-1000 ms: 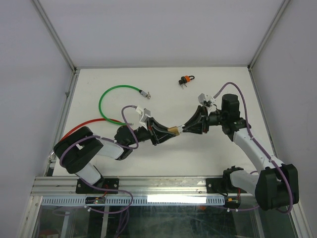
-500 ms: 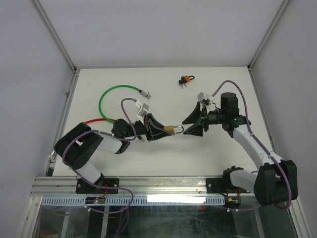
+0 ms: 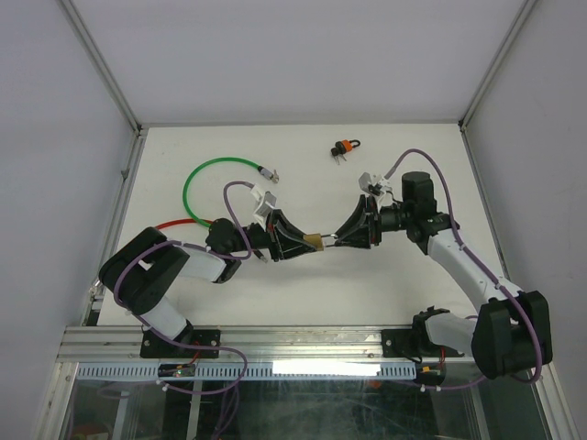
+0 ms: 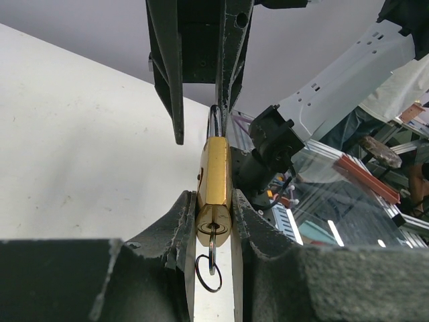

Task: Lock with the key
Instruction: Lock the lock.

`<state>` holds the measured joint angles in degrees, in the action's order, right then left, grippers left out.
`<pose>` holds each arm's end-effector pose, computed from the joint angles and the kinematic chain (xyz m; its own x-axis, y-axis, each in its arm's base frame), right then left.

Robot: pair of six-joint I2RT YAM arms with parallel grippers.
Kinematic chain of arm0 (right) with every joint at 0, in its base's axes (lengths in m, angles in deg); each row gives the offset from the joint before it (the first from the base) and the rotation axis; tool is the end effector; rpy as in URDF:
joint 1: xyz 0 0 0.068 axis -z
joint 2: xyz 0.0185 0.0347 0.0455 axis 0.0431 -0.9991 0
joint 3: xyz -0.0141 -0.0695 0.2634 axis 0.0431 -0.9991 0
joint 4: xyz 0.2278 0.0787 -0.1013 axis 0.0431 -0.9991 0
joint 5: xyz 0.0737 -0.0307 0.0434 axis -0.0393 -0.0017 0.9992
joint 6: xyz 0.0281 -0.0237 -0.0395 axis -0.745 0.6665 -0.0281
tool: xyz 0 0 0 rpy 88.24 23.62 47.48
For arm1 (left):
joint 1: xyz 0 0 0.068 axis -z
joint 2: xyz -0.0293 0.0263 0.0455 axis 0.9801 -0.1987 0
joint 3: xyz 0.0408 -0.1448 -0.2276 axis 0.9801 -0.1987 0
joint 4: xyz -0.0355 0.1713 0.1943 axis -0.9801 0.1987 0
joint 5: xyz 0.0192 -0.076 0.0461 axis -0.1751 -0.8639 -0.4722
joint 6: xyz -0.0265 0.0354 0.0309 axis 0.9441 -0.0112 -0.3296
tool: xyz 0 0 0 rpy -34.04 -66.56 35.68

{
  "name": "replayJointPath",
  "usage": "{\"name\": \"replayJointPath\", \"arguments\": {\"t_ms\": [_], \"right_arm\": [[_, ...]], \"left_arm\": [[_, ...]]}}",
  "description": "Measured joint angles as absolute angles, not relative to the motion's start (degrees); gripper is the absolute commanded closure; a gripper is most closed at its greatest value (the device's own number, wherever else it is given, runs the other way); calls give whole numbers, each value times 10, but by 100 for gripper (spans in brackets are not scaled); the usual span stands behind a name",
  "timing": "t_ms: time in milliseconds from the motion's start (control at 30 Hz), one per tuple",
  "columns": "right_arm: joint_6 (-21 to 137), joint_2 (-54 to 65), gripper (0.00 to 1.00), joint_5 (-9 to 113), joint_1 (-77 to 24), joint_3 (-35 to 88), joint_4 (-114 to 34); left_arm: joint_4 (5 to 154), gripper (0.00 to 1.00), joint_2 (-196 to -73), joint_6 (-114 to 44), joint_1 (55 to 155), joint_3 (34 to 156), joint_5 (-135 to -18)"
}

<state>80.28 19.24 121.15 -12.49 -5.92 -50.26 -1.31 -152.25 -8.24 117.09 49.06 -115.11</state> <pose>0.2158 0.0936 0.2645 -0.3076 -0.1450 -0.9404 -0.9488 -0.0273 0.3146 0.2021 -0.1943 0.2039 -0.4284 -0.1960 -0.8821 0.9019 -0.0333 -0.4307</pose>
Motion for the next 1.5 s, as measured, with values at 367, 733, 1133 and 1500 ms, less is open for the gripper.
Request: {"name": "replayJointPath", "arguments": {"t_ms": [367,733,1133,1500], "right_arm": [[788,194,100,1221,-132,-61,-480],[829,200,100,1206,-128,-61,-502],[1051,171,100,1122,-143,-5,-713],[1139,136,100,1038,-194,-2,-782]], "left_arm": [[-12,98,-1522,-83,1167,491,-1148],[-14,11,-1487,-127,1168,466,-1116],[45,6,-1393,-284,1170,407,-1044],[152,39,-1465,-418,1212,442,-1056]]}}
